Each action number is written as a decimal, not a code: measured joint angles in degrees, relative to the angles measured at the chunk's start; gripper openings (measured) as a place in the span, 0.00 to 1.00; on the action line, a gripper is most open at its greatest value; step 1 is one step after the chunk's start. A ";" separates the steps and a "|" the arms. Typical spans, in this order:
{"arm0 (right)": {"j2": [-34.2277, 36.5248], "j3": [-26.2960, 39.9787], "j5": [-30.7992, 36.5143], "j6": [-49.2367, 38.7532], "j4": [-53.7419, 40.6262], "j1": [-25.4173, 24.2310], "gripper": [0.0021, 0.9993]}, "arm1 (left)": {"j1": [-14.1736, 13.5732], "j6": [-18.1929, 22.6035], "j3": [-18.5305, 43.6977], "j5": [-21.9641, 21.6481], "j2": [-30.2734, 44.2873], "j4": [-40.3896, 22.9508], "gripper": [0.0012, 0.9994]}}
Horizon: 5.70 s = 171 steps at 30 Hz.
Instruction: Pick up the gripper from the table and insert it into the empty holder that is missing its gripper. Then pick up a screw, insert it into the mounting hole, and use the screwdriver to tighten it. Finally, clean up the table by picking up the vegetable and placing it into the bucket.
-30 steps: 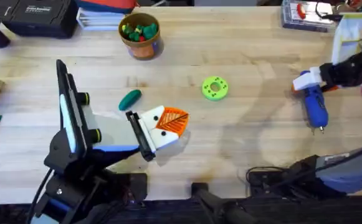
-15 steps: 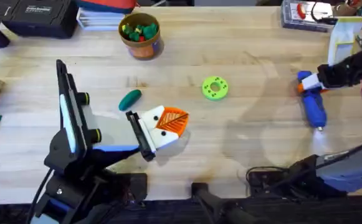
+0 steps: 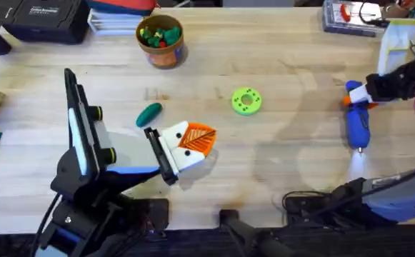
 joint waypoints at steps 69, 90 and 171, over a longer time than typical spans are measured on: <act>-48.11 -33.19 -20.76 25.72 85.45 83.05 0.03 | 0.00 0.00 0.00 0.00 -0.01 0.00 0.01; -45.28 -33.23 -20.76 25.13 88.00 83.54 0.03 | 0.00 0.00 0.00 0.00 0.00 0.00 0.01; -43.35 -33.40 -20.55 27.04 88.57 83.54 0.03 | 0.00 -0.22 0.00 -0.04 0.00 -0.04 0.01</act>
